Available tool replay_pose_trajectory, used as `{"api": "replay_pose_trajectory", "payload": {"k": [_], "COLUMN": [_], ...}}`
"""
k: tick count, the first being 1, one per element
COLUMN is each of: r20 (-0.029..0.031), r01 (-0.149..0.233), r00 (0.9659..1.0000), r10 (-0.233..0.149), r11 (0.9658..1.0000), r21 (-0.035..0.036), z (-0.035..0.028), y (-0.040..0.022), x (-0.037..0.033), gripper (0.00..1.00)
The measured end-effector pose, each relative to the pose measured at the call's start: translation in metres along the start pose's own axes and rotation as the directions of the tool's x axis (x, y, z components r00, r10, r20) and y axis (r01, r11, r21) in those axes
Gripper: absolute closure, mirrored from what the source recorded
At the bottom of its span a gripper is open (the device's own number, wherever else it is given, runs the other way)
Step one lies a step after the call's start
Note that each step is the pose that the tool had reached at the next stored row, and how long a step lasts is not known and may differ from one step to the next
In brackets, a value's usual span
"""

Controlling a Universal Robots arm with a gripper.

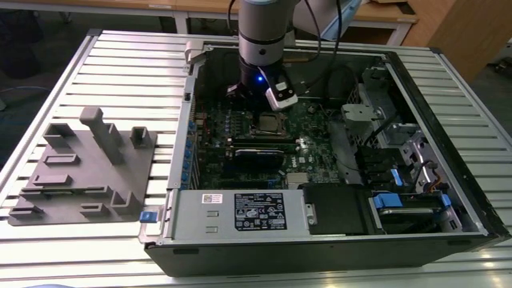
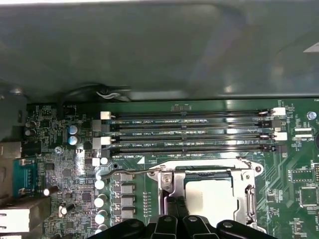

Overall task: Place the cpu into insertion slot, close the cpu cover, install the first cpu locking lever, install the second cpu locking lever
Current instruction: 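Close the cpu cover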

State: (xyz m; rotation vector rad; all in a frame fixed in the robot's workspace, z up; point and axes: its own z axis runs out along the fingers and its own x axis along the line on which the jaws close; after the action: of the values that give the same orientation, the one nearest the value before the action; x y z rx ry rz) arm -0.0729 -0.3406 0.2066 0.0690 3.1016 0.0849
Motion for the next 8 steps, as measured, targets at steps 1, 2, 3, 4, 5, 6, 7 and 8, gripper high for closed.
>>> {"api": "replay_pose_trajectory", "payload": {"k": [1,2,3,4,5,6,7,8], "r20": [0.0,-0.0001,-0.0001,0.0,-0.0001,-0.0002,-0.0001,-0.0001], "r01": [0.0,0.0,0.0,0.0,0.0,0.0,0.0,0.0], "r00": [1.0,1.0,1.0,1.0,1.0,1.0,1.0,1.0], "r10": [0.0,0.0,0.0,0.0,0.0,0.0,0.0,0.0], "r11": [1.0,1.0,1.0,1.0,1.0,1.0,1.0,1.0], "r21": [-0.0001,0.0001,0.0,0.0001,0.0002,0.0003,0.0004,0.0004], "z": [0.0007,0.0015,0.0023,0.0027,0.0027,0.0027,0.0027,0.0027], "y": [-0.0001,-0.0002,-0.0002,-0.0002,-0.0002,-0.0002,-0.0002,-0.0002], "x": [0.0002,0.0003,0.0003,0.0004,0.0004,0.0004,0.0004,0.0004], "gripper": [0.89,0.89,0.89,0.89,0.89,0.89,0.89,0.89]}}
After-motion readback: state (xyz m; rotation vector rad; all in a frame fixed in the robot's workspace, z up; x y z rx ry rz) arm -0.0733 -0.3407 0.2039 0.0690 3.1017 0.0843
